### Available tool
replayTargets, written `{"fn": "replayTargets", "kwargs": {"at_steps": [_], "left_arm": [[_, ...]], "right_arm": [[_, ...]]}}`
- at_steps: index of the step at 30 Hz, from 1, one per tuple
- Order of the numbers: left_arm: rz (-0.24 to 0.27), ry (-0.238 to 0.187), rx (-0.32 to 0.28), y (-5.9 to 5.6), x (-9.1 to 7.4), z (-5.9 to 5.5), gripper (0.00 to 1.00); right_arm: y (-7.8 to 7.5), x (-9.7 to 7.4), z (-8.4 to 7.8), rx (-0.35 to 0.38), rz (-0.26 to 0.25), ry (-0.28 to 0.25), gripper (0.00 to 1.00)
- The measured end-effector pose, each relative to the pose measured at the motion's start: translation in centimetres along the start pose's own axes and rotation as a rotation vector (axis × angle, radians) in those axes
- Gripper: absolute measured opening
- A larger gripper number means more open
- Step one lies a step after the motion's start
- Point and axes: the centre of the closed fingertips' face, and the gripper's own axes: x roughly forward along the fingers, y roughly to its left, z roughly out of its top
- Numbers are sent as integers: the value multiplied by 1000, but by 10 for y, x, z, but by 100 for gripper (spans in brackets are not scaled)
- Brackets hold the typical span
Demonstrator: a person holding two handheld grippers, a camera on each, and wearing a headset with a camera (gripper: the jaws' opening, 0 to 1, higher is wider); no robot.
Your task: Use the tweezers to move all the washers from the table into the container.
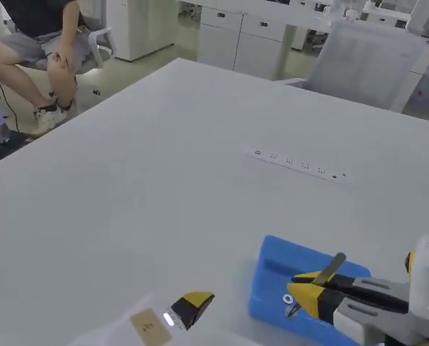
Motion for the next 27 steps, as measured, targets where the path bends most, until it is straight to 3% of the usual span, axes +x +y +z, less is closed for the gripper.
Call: {"fn": "replayTargets", "kwargs": {"at_steps": [7,12,16,21,27], "left_arm": [[-6,0,-4,-1,0,0,83],[-6,1,-2,-1,0,0,83],[-6,-3,-4,0,0,0,83],[-3,1,-3,0,0,-1,83],[3,5,-1,1,0,-2,82]], "right_arm": [[-26,22,-2,18,-76,5,3],[-35,35,-1,61,-79,-17,3],[-44,49,-12,102,-89,-8,3],[-44,57,-25,104,-86,27,3],[-42,57,-25,62,-87,17,3]]}}
